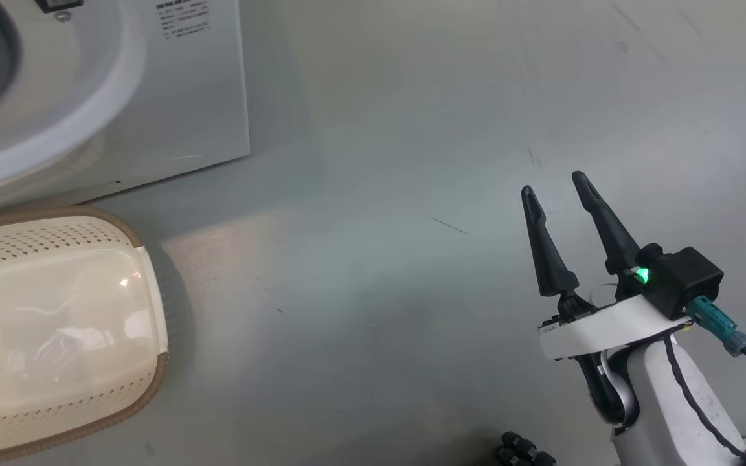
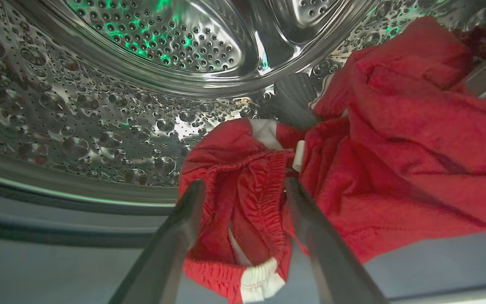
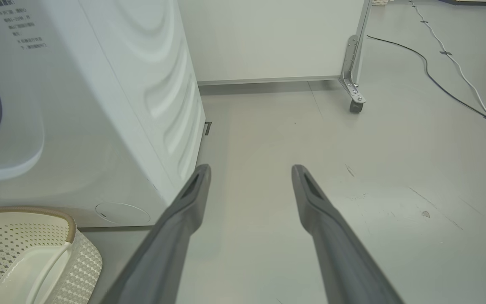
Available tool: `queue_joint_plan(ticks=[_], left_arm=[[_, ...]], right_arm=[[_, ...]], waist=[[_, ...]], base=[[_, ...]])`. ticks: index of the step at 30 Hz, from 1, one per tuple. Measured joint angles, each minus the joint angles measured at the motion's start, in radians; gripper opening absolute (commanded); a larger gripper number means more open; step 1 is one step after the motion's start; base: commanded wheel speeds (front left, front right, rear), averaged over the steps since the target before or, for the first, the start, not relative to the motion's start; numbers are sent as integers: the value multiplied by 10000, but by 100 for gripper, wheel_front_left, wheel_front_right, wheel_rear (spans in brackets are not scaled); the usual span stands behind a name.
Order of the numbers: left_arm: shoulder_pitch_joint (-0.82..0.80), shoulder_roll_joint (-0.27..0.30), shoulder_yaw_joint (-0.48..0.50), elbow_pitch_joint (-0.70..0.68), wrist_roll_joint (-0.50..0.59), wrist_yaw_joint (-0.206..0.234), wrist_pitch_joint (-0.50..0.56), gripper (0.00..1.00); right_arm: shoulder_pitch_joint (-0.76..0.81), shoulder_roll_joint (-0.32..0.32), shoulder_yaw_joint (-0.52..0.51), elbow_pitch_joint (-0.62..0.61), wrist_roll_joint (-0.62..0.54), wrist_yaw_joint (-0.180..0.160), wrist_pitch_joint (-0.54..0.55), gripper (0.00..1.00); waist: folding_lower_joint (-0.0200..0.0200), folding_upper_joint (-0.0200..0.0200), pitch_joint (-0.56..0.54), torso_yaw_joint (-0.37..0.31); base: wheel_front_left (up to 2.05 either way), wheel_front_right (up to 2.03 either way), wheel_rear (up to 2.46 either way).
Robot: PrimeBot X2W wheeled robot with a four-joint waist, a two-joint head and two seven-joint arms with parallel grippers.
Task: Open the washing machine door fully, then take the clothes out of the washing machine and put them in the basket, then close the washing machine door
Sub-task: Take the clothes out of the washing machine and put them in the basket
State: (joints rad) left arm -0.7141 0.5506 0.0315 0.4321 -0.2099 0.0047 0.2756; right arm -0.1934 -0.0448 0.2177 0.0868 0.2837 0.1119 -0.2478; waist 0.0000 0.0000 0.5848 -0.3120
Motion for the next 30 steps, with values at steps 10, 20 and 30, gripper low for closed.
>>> queue_joint_plan(ticks=[10,20,30], left_arm=[[-1197,372,-150,826,249,92,821,100],[-1925,763,-244,1455,610,244,1340,100],[-2495,878,-196,1977,619,268,1459,100]], right_arm=[[-271,10,-117,-163,244,-15,0,100],[-485,21,94,-219,410,-130,-48,100],[-547,27,136,-219,416,-194,-48,100]], waist=[[0,0,706,-364],[0,0,1135,-488],[0,0,1343,-578]], base=[[0,0,0],[0,0,0],[0,0,0]])
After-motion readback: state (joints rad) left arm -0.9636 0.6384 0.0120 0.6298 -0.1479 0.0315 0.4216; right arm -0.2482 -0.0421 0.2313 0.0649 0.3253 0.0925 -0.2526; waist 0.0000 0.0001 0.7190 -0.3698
